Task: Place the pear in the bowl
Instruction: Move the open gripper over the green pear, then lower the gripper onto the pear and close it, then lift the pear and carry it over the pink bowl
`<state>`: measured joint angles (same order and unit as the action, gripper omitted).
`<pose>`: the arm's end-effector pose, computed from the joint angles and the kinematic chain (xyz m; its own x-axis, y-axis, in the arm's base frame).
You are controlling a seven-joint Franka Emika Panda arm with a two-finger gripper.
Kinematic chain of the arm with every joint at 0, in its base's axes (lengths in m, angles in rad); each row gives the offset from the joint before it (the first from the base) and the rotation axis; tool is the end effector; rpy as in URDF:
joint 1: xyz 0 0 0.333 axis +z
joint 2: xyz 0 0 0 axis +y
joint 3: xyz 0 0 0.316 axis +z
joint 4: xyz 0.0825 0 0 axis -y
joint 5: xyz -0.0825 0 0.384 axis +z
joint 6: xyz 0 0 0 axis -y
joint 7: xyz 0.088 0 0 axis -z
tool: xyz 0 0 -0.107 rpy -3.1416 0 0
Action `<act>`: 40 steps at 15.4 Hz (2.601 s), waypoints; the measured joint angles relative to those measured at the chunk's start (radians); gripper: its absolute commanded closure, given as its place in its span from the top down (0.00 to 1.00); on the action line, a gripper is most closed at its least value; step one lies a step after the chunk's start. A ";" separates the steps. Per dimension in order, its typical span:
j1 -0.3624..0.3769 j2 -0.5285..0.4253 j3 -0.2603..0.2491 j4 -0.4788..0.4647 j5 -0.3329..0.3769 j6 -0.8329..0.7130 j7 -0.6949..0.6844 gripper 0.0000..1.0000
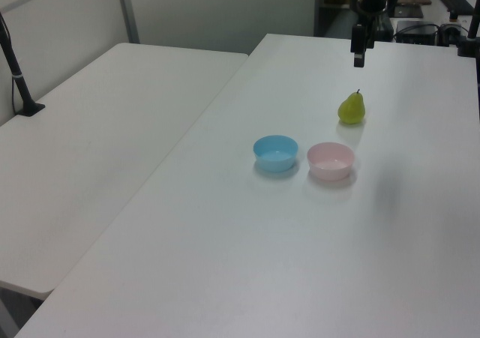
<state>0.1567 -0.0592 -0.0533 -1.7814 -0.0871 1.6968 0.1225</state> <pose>0.5391 0.0469 0.5680 0.9998 -0.0076 -0.0156 -0.0062 -0.9963 0.0854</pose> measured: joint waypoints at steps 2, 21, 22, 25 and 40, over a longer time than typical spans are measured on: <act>0.000 0.001 0.000 0.000 0.000 0.000 0.000 1.00; -0.264 0.136 -0.024 -0.005 0.000 0.164 -0.328 1.00; -0.275 0.158 -0.024 -0.014 0.000 0.186 -0.340 1.00; -0.289 0.226 -0.025 -0.032 -0.001 0.237 -0.348 1.00; -0.292 0.381 -0.019 -0.069 -0.013 0.389 -0.357 0.37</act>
<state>-0.1354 0.3220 -0.0727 -1.8508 -0.1000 2.0855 -0.2349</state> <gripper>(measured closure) 0.339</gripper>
